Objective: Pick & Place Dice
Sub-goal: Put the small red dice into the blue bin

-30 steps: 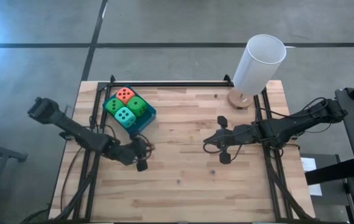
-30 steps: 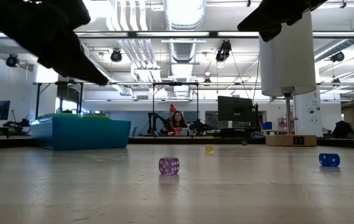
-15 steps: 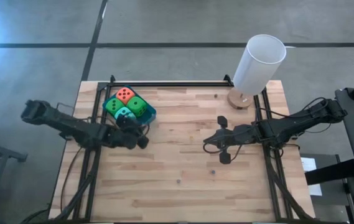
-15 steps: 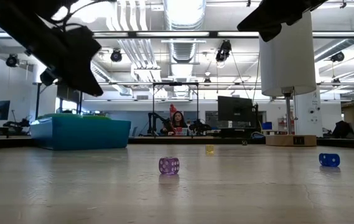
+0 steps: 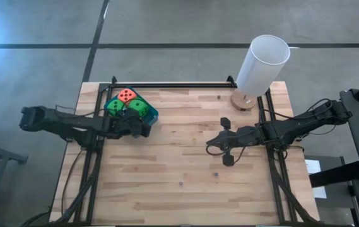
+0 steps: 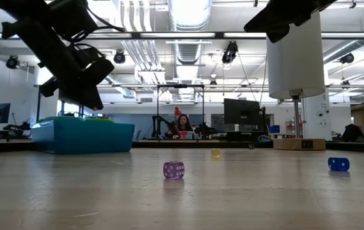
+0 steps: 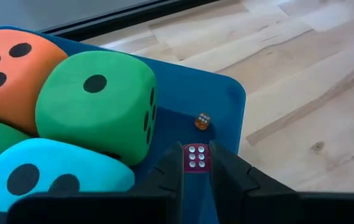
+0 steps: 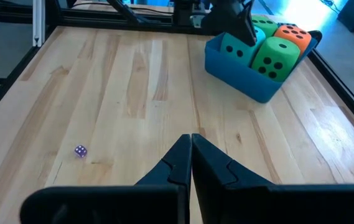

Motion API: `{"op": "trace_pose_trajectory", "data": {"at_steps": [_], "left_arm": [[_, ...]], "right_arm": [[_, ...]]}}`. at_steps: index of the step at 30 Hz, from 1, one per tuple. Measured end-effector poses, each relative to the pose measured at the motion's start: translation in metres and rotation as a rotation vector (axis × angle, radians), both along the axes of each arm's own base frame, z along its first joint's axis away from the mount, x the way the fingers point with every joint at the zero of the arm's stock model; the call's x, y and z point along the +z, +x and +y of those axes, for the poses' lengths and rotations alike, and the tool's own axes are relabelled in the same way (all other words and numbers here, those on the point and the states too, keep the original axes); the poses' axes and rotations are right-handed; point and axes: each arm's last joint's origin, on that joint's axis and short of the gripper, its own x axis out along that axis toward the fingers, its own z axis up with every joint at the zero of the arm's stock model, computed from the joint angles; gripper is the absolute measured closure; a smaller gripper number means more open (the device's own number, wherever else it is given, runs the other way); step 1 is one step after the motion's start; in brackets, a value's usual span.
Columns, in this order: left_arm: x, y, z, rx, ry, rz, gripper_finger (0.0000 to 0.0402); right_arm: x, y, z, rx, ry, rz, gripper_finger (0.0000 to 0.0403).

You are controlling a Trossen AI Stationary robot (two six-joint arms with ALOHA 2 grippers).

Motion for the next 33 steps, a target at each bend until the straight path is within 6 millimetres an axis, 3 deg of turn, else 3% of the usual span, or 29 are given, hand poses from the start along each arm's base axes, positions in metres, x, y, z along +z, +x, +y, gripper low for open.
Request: {"op": "trace_pose_trajectory", "data": {"at_steps": [9, 25, 33], "left_arm": [[-0.002, -0.002, 0.0, -0.009, -0.003, 0.039, 0.0339], [-0.002, -0.003, 0.0, -0.01, -0.005, 0.048, 0.0256], [-0.006, -0.011, 0.002, 0.005, -0.009, 0.145, 0.022]], "right_arm": [[0.0, 0.0, 0.0, 0.0, 0.0, 0.0, 0.0394], [0.0, 0.0, 0.0, 0.0, 0.0, 0.0, 0.0394], [0.0, 0.0, 0.0, 0.0, 0.0, 0.0, 0.0394]]}}
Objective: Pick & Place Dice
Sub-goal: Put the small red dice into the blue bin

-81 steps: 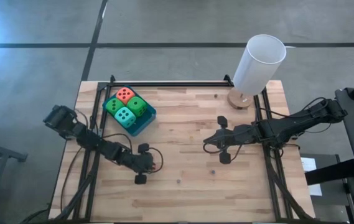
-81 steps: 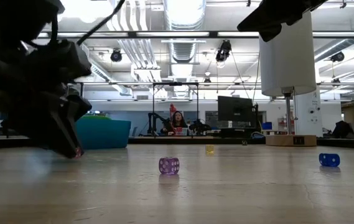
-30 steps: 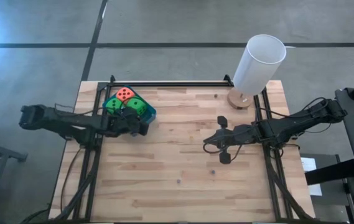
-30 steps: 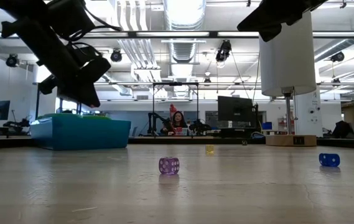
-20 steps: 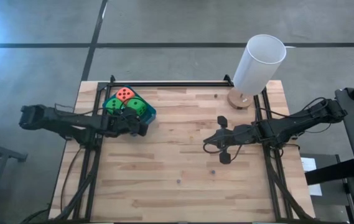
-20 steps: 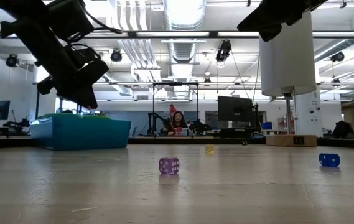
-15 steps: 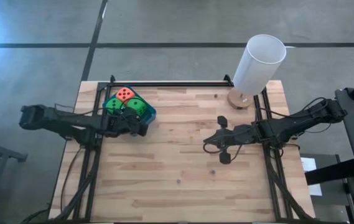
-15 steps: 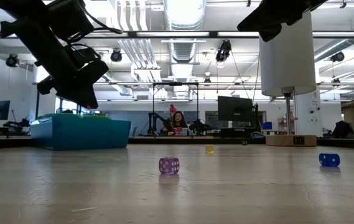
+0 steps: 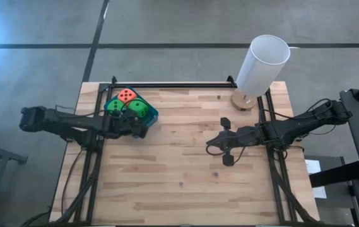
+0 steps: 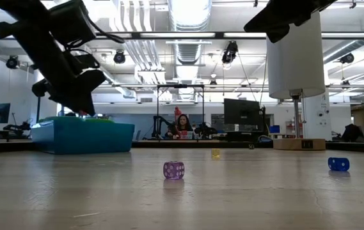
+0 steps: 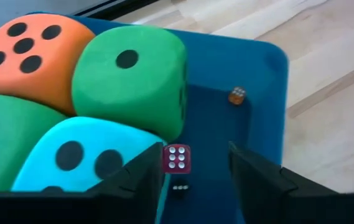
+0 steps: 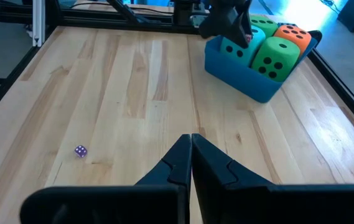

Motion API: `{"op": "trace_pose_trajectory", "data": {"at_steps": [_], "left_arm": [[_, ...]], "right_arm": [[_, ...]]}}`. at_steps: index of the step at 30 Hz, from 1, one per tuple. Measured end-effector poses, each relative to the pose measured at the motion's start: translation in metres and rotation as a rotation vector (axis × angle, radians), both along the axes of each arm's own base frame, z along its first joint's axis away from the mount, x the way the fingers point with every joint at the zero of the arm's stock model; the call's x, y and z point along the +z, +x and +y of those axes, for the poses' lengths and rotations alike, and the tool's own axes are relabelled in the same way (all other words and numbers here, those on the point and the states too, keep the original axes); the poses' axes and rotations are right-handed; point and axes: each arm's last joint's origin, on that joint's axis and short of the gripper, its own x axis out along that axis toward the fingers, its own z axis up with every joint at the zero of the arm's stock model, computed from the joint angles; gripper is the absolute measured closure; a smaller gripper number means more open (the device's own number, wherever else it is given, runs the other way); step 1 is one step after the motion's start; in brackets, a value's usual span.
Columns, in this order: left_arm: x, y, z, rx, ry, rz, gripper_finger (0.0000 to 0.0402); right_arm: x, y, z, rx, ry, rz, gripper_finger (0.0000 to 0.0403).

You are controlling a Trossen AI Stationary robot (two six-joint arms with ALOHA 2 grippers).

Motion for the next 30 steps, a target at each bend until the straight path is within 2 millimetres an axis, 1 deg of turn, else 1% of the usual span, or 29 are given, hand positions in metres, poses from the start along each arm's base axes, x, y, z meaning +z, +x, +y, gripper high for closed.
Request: {"op": "trace_pose_trajectory", "data": {"at_steps": [6, 13, 18, 22, 26, 30], "left_arm": [[-0.001, -0.002, 0.001, 0.007, 0.002, 0.026, 0.0204], [-0.002, -0.005, 0.002, -0.009, 0.009, 0.074, 0.0197], [-0.002, -0.005, 0.002, -0.012, 0.01, 0.072, 0.0202], [0.0, -0.001, 0.002, -0.013, 0.012, 0.039, 0.0208], [0.007, 0.004, 0.002, -0.061, 0.035, 0.04, 0.0215], [0.008, 0.004, 0.002, -0.09, 0.048, 0.064, 0.0221]], "right_arm": [[0.0, 0.0, 0.0, 0.0, 0.0, 0.0, 0.0394], [0.0, 0.0, 0.0, 0.0, 0.0, 0.0, 0.0394], [0.0, 0.0, 0.0, 0.0, 0.0, 0.0, 0.0394], [0.0, 0.0, 0.0, 0.0, 0.0, 0.0, 0.0394], [0.0, 0.0, 0.0, 0.0, 0.0, 0.0, 0.0394], [0.0, 0.0, 0.0, 0.0, 0.0, 0.0, 0.0394]]}}
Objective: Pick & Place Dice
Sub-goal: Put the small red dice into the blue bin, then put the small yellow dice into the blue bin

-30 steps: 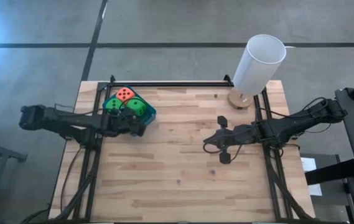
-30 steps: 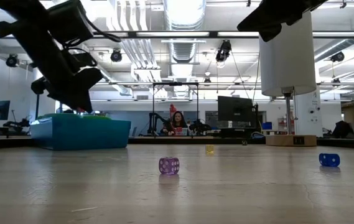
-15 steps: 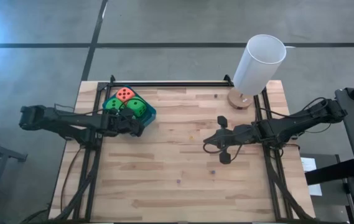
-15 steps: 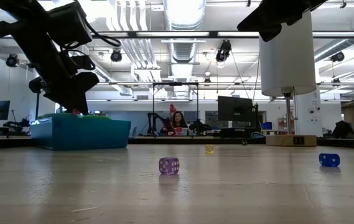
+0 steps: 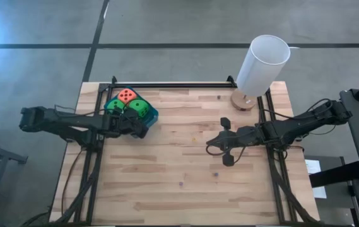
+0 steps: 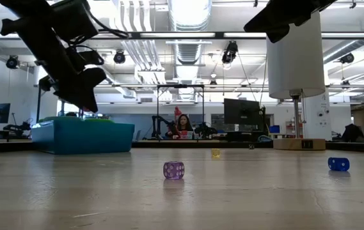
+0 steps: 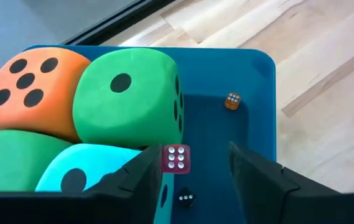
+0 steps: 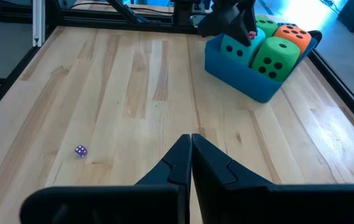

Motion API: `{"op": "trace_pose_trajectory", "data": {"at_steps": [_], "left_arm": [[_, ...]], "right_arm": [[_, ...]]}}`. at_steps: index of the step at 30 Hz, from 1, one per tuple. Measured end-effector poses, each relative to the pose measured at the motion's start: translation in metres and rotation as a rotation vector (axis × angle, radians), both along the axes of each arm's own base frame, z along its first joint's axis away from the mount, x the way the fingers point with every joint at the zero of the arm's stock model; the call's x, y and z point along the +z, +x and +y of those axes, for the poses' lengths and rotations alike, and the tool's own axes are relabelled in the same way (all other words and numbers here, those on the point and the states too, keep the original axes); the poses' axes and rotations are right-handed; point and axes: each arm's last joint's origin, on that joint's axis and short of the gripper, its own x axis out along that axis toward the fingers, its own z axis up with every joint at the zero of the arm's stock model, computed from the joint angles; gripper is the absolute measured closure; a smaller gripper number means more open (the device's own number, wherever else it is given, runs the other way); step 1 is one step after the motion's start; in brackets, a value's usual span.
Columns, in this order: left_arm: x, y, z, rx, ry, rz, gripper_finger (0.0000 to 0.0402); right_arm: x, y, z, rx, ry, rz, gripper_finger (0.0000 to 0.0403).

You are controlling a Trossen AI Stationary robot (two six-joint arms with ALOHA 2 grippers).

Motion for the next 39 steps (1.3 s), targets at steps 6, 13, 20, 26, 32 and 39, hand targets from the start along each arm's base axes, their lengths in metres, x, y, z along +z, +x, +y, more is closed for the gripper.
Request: {"op": "trace_pose_trajectory", "data": {"at_steps": [6, 13, 20, 26, 32, 39], "left_arm": [[-0.009, -0.005, 0.0, -0.009, -0.002, 0.04, 0.0224], [-0.012, -0.007, -0.001, 0.003, -0.012, 0.036, 0.0214], [-0.013, -0.008, -0.001, -0.008, -0.029, 0.053, 0.0203], [-0.01, -0.007, -0.001, -0.049, -0.014, 0.088, 0.0196], [-0.002, -0.002, -0.001, -0.077, 0.004, 0.082, 0.0188], [-0.003, -0.004, -0.001, -0.061, 0.007, 0.101, 0.0186]], "right_arm": [[0.0, 0.0, 0.0, 0.0, 0.0, 0.0, 0.0394], [0.0, 0.0, 0.0, 0.0, 0.0, -0.001, 0.0394], [0.0, 0.0, 0.0, 0.0, 0.001, 0.0, 0.0394], [0.0, 0.0, 0.0, 0.0, 0.001, 0.0, 0.0394], [0.0, 0.0, 0.0, -0.002, 0.004, -0.001, 0.0394], [0.0, 0.0, 0.0, -0.003, 0.005, -0.001, 0.0394]]}}
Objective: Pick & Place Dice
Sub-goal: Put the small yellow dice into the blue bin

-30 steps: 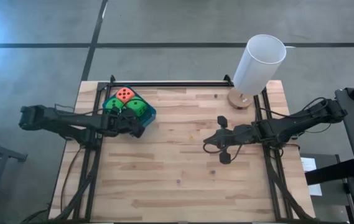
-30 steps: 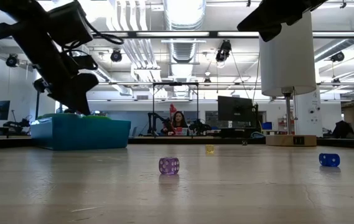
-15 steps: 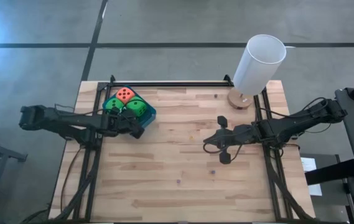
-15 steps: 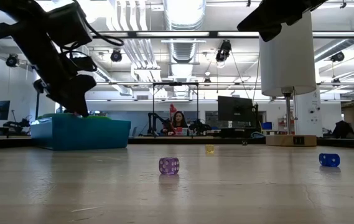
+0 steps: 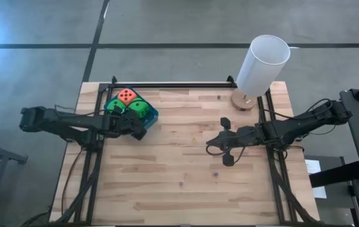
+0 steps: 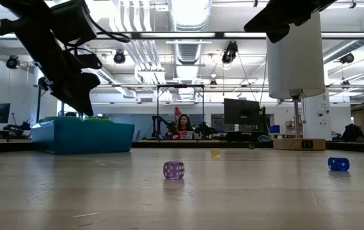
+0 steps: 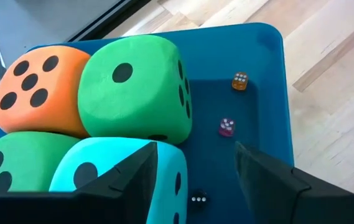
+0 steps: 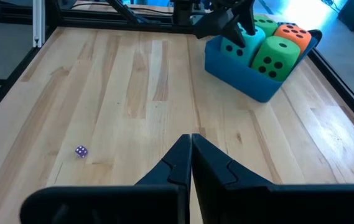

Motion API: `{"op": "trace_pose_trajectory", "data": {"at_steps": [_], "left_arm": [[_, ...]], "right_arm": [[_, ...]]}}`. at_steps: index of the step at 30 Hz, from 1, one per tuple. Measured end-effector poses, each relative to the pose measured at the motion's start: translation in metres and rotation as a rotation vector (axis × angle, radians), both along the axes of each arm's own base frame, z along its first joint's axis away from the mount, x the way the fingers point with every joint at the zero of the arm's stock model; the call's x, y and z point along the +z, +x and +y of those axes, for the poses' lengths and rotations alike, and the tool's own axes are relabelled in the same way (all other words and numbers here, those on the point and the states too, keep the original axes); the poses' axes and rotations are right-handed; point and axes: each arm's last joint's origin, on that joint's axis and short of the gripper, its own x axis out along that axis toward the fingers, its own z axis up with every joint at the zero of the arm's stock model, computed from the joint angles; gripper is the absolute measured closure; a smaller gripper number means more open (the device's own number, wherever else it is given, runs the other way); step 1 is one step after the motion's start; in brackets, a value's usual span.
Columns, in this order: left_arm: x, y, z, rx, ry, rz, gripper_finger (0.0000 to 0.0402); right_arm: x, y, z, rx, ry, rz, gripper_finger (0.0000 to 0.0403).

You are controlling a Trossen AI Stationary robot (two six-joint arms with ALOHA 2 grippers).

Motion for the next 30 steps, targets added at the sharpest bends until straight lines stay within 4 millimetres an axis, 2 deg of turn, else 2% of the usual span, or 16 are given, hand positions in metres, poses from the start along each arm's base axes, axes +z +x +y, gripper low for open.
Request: {"op": "trace_pose_trajectory", "data": {"at_steps": [22, 30], "left_arm": [[0.0001, 0.0018, -0.0007, 0.004, -0.033, -0.035, 0.0217], [0.0, 0.0019, -0.0007, -0.005, -0.03, -0.03, 0.0212]], "right_arm": [[0.0, -0.0001, 0.0, -0.001, 0.001, 0.0, 0.0394], [0.0, -0.0001, 0.0, -0.001, 0.001, 0.0, 0.0394]]}}
